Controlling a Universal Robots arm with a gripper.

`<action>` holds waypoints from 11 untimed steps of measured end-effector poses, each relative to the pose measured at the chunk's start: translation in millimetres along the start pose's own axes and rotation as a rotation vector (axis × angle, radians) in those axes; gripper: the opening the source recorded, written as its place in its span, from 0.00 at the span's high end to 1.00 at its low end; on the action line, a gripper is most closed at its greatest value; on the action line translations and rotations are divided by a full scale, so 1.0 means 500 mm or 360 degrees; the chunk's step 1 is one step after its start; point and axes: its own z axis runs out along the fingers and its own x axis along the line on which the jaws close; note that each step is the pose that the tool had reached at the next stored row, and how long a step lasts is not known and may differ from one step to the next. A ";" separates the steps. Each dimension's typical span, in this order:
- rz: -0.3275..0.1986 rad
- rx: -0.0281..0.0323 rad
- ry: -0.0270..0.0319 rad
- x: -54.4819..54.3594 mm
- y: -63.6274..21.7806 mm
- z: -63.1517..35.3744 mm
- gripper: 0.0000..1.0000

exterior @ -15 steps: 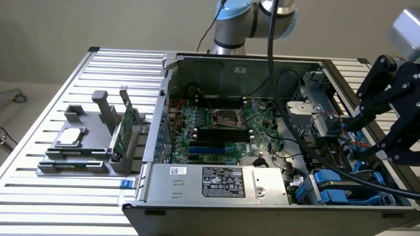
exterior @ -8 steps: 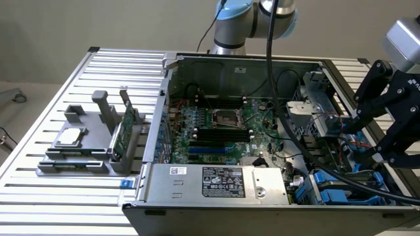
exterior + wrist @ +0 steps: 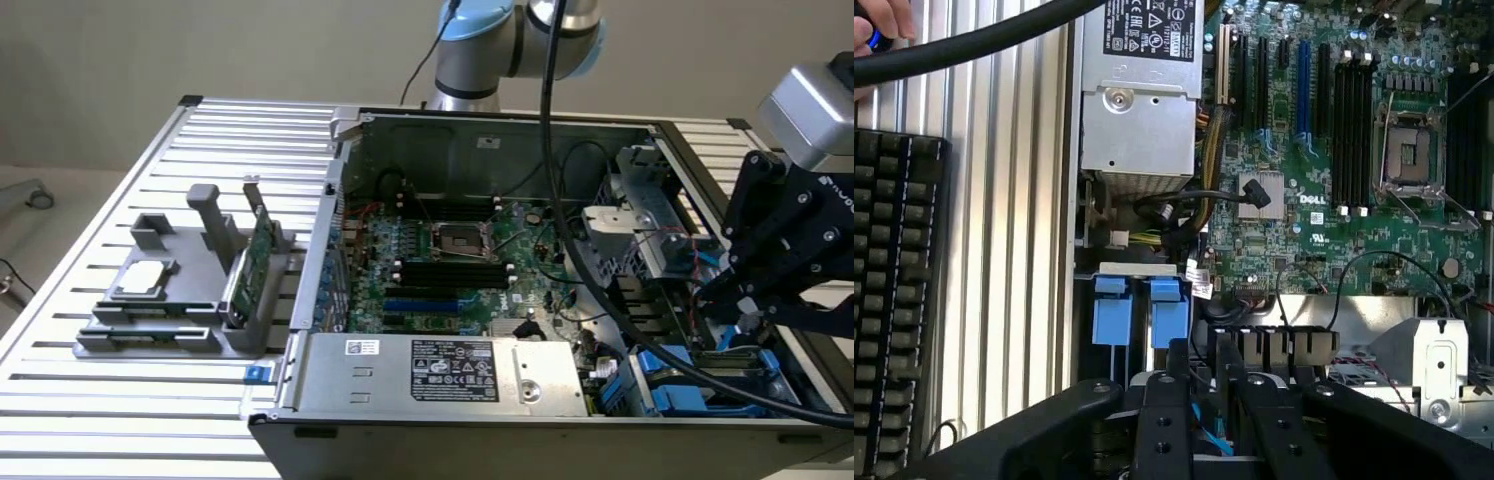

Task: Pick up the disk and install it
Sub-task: 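Insert the disk into the insertion slot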

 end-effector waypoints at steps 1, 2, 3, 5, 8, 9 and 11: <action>-0.0004 0.00046 -0.00005 0.000 -0.001 0.001 0.80; -0.0007 0.00097 -0.00010 0.000 -0.002 0.002 0.85; -0.0010 0.00144 -0.00014 0.000 -0.003 0.003 0.85; -0.0013 0.00250 -0.00018 0.001 -0.007 0.004 0.89; -0.0016 0.00384 -0.00037 0.001 -0.018 0.005 0.89; -0.0016 0.00415 -0.00048 0.001 -0.022 0.007 0.89; -0.0016 0.00433 -0.00045 0.003 -0.028 0.012 0.89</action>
